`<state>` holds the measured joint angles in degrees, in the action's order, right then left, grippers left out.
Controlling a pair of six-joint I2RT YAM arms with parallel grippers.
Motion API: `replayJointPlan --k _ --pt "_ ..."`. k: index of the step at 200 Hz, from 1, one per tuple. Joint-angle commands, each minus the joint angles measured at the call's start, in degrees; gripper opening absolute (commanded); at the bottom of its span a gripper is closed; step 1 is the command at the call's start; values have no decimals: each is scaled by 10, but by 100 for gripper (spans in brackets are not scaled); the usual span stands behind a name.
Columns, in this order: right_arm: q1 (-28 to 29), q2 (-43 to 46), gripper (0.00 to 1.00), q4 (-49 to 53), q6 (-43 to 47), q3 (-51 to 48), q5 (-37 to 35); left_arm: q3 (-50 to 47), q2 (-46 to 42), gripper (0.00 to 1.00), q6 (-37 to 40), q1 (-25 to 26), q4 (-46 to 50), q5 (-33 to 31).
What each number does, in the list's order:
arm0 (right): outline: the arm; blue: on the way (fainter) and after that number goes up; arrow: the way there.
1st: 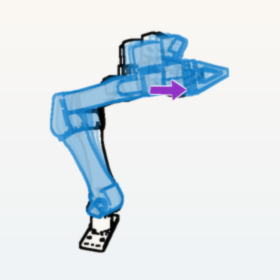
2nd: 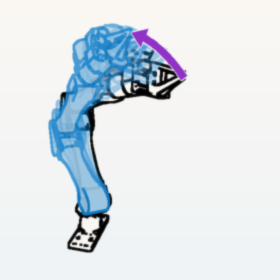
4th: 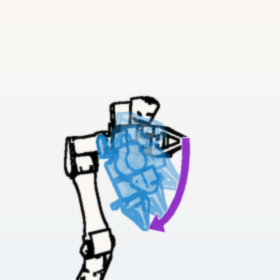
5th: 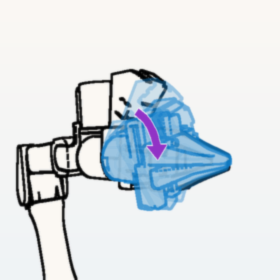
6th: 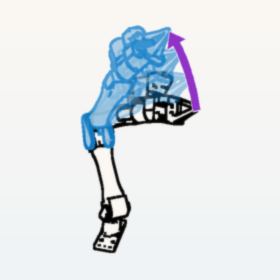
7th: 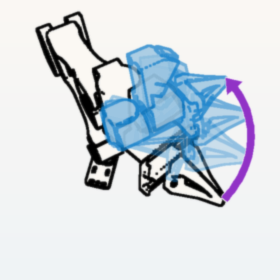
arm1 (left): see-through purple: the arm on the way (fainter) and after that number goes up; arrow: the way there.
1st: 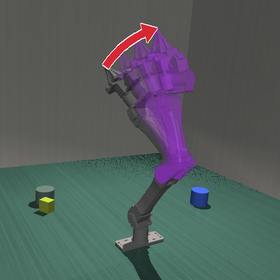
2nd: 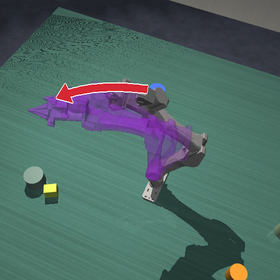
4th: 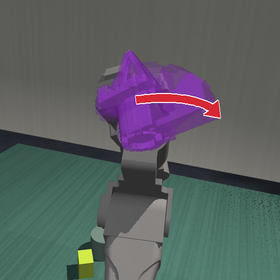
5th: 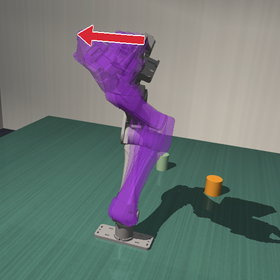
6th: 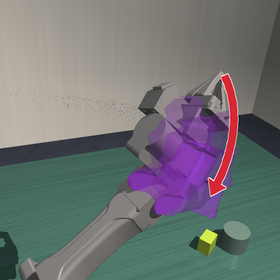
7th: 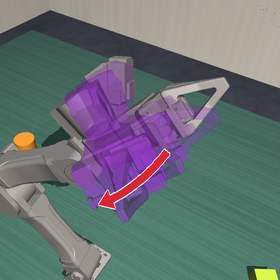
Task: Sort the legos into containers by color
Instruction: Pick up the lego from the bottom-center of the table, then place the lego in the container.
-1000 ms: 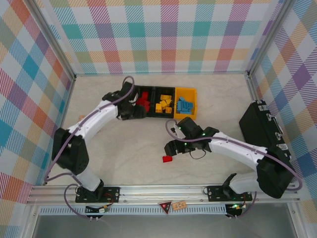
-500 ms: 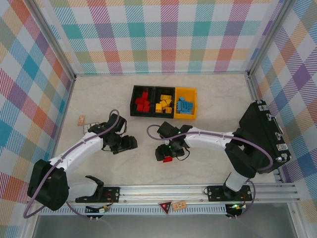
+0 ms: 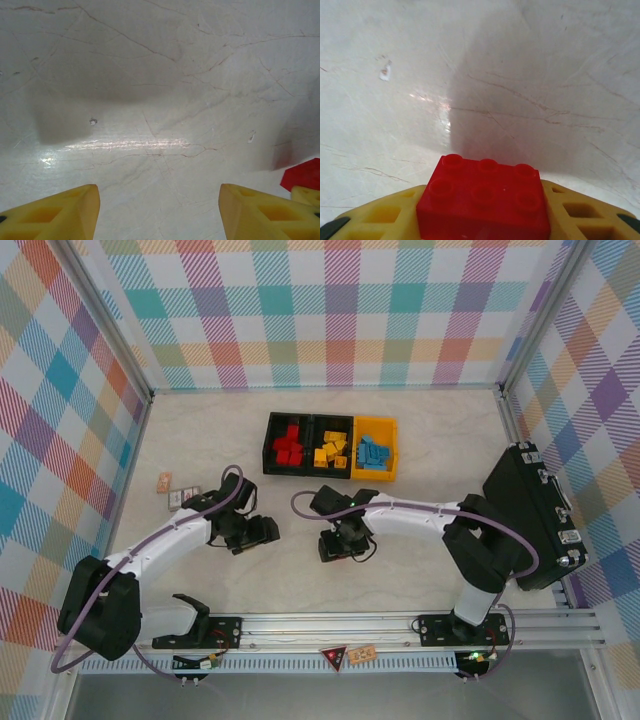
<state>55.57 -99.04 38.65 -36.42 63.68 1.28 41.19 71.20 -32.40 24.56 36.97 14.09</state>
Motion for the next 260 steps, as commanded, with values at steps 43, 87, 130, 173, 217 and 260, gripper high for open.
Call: replayJointPlan --k 43,87,130,173,217,260 --pt "-36 -22 48 41 98 174 -38 -27 -46 65 -53 -6 -23 -22" --pt "-85 -119 49 59 157 333 -39 -37 -65 65 -74 -6 -36 -13" --pt "-114 -227 50 82 201 484 -53 -45 -75 65 -87 -6 -35 -10" --pt "-132 -322 50 90 229 604 -69 -48 -90 65 -93 -5 -37 -7" --pt "-139 -386 52 88 265 694 -104 -61 -85 65 -98 -5 -46 -3" --pt "-142 -445 55 94 291 776 -125 -70 -84 65 -102 -5 -49 -4"
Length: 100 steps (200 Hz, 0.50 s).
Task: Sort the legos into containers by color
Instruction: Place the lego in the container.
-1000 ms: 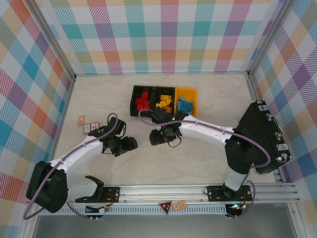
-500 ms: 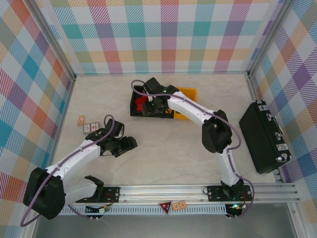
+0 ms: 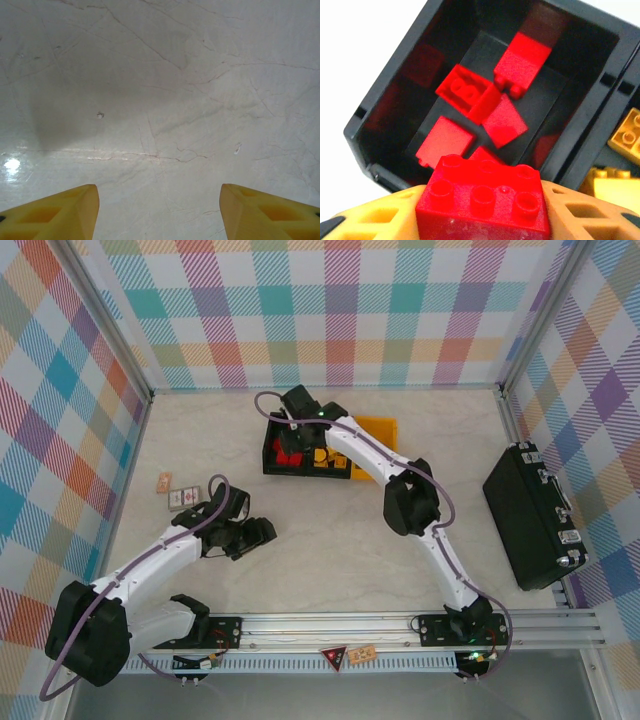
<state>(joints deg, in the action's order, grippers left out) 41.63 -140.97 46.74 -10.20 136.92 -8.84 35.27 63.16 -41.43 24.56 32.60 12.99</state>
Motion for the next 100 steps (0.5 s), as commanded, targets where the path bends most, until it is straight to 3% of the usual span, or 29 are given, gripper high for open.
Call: replayJointPlan --k 1,32,62,100 --pt "-2 -27 55 14 29 45 -24 -11 -4 65 -11 -4 -5 7" --pt "-4 -51 57 12 42 77 -49 -15 -3 65 -12 -3 -6 8" --pt "-6 -62 67 5 49 88 -67 -16 -3 65 -13 -3 -7 9" --pt "-5 -56 68 7 46 91 -71 -15 -1 65 -15 -2 -7 8"
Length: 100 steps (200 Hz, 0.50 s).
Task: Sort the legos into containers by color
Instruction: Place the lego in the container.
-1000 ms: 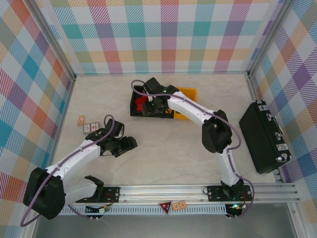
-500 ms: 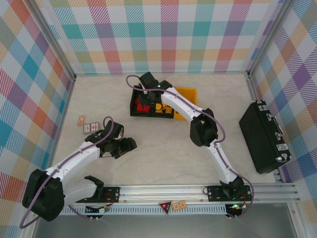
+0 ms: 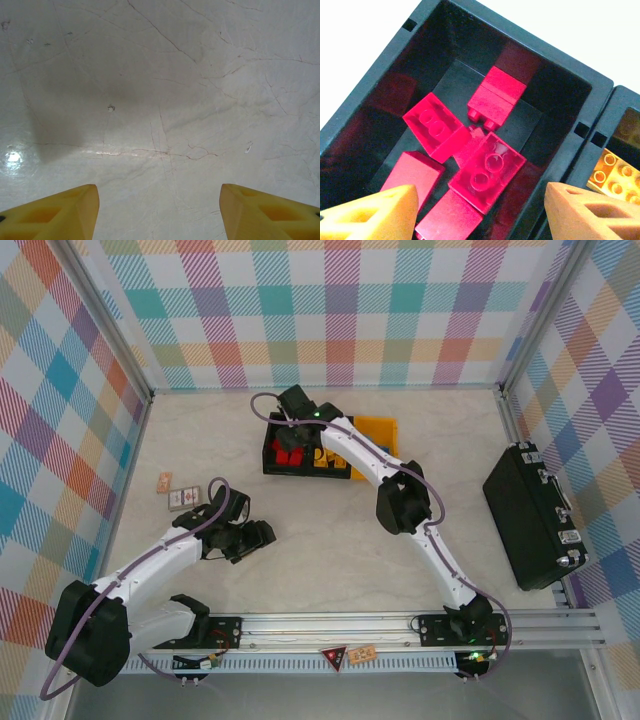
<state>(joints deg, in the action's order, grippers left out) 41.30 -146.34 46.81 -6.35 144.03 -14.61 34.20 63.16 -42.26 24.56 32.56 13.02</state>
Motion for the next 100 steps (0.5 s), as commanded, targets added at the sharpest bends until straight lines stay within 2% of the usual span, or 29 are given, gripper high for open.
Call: replayJointPlan --k 1,28,62,100 --pt "-2 -2 68 6 7 19 -13 -5 -1 65 -6 -3 -7 7" --pt "0 39 69 -3 -8 -22 3 -1 -3 65 -8 -2 -9 -4" --pt "4 138 70 -78 -14 -159 23 4 -10 65 -10 -2 -23 -22" --pt "4 221 71 -119 -25 -269 36 24 -9 66 -6 -2 -44 -43"
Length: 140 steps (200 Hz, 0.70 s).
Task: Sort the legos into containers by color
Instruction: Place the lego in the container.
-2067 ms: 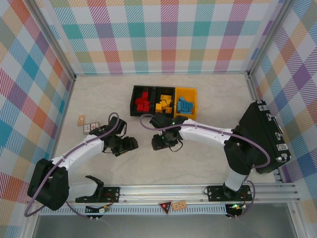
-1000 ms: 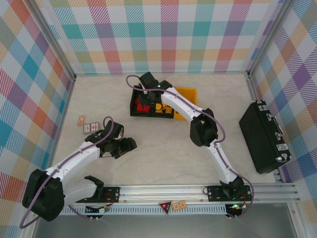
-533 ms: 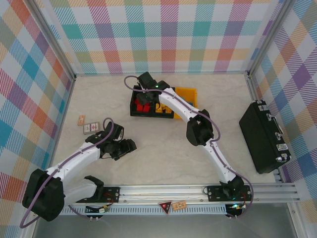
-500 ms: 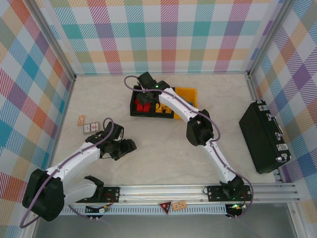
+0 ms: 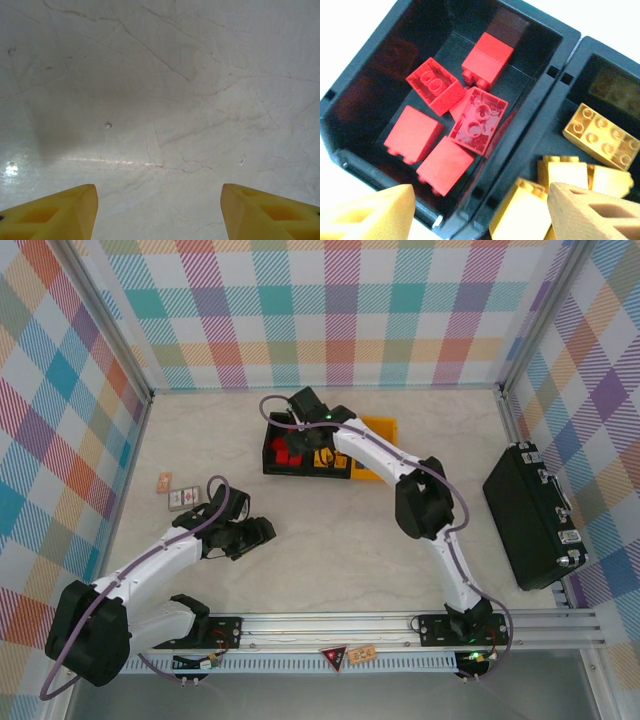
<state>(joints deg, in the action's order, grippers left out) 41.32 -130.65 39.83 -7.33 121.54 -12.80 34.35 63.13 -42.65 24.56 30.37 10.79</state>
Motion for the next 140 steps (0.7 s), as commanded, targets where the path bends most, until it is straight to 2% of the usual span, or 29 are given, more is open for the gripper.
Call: replayJointPlan --k 1,40,65,76,80,83,102,105,140 --pt "4 66 71 -51 -16 -47 18 23 -8 66 -1 -2 -22 -21" --pt "3 159 73 -93 -29 -174 26 67 14 69 20 -3 -34 -54" --pt "3 232 79 -121 -35 -267 18 119 41 73 54 -5 -23 -89" --pt "2 264 83 -130 -36 -309 10 145 55 80 69 -8 -17 -107" --pt "2 276 85 -135 -39 -325 6 154 60 96 74 -10 -15 -114" --pt "1 286 86 -137 -39 -337 3 161 64 100 80 -11 -15 -117" --pt "-3 346 95 -155 -48 -413 -22 201 88 100 105 -20 -10 -153" --pt "-5 356 100 -157 -49 -424 -26 206 92 100 109 -22 -10 -159" --pt "-25 476 99 -173 -58 -547 -89 239 107 99 153 -54 -38 -238"
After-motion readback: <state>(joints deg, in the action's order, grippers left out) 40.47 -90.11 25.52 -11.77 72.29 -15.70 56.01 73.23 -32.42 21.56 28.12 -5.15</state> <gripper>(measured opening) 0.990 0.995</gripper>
